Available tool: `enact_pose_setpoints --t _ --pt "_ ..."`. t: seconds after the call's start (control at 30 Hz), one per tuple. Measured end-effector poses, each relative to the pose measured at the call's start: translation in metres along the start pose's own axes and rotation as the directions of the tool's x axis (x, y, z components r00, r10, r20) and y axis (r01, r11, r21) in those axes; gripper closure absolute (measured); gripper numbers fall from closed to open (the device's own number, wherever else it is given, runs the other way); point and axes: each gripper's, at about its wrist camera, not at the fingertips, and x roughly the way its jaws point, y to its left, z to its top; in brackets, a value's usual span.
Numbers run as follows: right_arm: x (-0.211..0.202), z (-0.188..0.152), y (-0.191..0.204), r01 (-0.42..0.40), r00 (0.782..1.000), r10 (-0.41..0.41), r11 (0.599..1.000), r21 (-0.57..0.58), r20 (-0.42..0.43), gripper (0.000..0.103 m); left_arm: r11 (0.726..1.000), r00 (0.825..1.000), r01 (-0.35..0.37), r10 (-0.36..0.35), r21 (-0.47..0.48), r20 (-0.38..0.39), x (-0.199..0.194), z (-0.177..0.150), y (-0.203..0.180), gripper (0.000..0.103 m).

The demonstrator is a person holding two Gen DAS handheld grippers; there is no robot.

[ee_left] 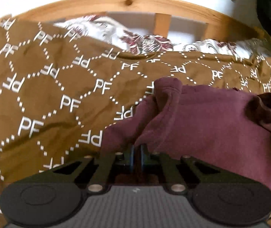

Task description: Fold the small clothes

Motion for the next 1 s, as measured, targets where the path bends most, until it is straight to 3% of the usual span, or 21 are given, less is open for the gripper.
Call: enact_pose_setpoints --t 0.17,0.27,0.33,0.4,0.43,0.47,0.6,0.63,0.67,0.73,0.8,0.9,1.0 --pt "0.01 -0.004 -0.041 0.008 0.999 0.005 0.965 0.263 -0.05 0.091 0.998 0.999 0.009 -0.012 -0.055 -0.051 0.008 -0.001 0.008 0.095" --pt "0.018 -0.011 -0.054 0.004 0.997 0.022 0.943 0.334 -0.075 0.086 0.997 0.998 0.014 -0.018 -0.073 -0.063 0.01 -0.001 0.012 0.083" --pt "0.017 -0.01 -0.053 0.004 0.998 0.018 0.946 0.323 -0.063 0.082 0.997 0.998 0.016 -0.02 -0.077 -0.052 0.009 0.001 0.014 0.067" --pt "0.012 -0.009 -0.053 -0.012 0.999 0.027 0.947 0.321 -0.041 0.056 0.996 0.999 0.03 -0.033 -0.078 -0.032 0.007 0.002 0.014 0.057" --pt "0.01 -0.008 -0.052 -0.029 0.999 0.038 0.945 0.324 -0.022 0.05 0.996 0.999 0.043 -0.045 -0.076 -0.022 0.005 0.002 0.014 0.055" --pt "0.008 -0.008 -0.052 -0.04 0.999 0.046 0.945 0.325 -0.01 0.046 0.996 0.998 0.053 -0.055 -0.07 -0.016 0.004 0.003 0.012 0.055" --pt "0.008 -0.007 -0.048 -0.046 0.999 0.05 0.952 0.303 -0.004 0.046 0.998 0.999 0.051 -0.052 -0.03 -0.004 0.007 0.002 0.004 0.058" --pt "0.009 -0.008 -0.047 -0.043 0.999 0.047 0.953 0.298 -0.007 0.046 0.999 0.999 0.039 -0.039 -0.018 -0.003 0.009 0.002 0.003 0.08" --pt "0.011 -0.007 -0.047 -0.041 0.999 0.046 0.955 0.295 -0.01 0.048 1.0 1.0 0.024 -0.024 -0.01 -0.002 0.011 0.002 0.002 0.096" --pt "0.013 -0.007 -0.044 -0.035 0.999 0.039 0.96 0.279 -0.011 0.055 1.0 1.0 -0.005 0.005 -0.023 -0.01 0.014 0.002 0.003 0.099" --pt "0.013 -0.007 -0.04 -0.024 1.0 0.025 0.969 0.247 0.0 0.079 0.998 1.0 -0.024 0.024 -0.064 -0.011 0.01 0.003 0.006 0.1" --pt "0.011 -0.005 -0.039 -0.014 1.0 0.009 0.976 0.219 0.025 0.094 0.995 0.999 -0.031 0.034 -0.097 0.029 -0.003 0.003 0.01 0.1" --pt "0.008 -0.003 -0.041 0.002 0.999 -0.014 0.974 0.225 0.049 0.097 0.992 0.997 -0.065 0.067 -0.107 0.023 -0.006 0.002 0.012 0.1"
